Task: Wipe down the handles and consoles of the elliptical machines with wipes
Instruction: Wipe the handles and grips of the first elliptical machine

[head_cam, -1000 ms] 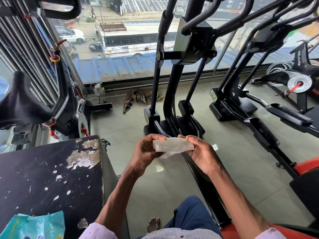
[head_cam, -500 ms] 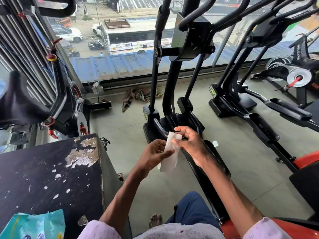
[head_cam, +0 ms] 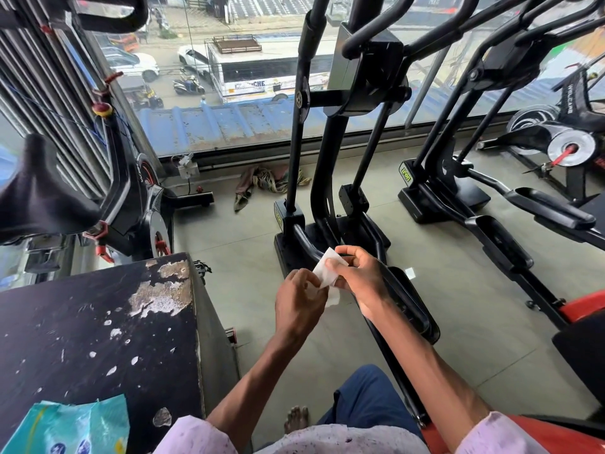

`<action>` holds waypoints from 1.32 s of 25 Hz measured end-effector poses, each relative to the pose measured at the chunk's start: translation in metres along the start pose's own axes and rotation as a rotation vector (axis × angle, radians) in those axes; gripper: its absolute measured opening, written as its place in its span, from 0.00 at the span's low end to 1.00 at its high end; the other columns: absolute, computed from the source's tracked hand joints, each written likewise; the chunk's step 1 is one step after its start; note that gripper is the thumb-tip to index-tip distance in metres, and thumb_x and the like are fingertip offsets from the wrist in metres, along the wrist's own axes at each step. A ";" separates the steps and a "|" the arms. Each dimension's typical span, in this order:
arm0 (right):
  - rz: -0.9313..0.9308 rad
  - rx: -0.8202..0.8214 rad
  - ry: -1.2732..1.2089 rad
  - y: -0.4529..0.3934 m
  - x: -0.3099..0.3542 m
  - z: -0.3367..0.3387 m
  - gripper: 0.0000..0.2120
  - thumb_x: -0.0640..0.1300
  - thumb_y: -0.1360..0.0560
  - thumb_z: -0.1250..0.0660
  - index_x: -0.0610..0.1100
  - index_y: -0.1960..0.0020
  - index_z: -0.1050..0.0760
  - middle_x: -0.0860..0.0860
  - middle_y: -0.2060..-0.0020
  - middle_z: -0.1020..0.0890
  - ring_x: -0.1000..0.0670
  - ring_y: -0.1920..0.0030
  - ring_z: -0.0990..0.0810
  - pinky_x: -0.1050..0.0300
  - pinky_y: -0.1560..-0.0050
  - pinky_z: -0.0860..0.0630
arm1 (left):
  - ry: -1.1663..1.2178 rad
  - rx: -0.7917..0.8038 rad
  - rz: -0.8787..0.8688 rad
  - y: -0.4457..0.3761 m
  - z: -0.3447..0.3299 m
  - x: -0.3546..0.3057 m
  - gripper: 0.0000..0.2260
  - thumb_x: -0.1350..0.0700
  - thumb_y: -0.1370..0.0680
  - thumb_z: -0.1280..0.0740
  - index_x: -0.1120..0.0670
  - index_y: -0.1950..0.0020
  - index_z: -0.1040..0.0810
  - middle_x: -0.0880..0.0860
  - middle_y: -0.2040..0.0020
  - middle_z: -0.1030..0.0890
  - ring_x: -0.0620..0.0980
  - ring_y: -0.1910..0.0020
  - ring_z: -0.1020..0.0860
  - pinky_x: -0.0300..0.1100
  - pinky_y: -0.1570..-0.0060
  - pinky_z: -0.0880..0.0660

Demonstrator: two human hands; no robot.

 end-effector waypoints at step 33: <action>0.347 0.038 0.605 0.004 -0.026 0.022 0.07 0.48 0.29 0.22 0.54 0.54 0.19 0.52 0.44 0.27 0.53 0.42 0.26 0.58 0.47 0.24 | -0.027 -0.051 0.064 -0.023 0.021 0.012 0.07 0.62 0.25 0.28 0.49 0.57 0.15 0.49 0.54 0.28 0.48 0.56 0.24 0.26 0.62 0.32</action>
Point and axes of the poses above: each hand's wrist, its own y-axis away from the middle knuckle, its own z-axis out of the back of the hand, x = y × z, the point moved 4 cm from there along -y, towards the middle knuckle
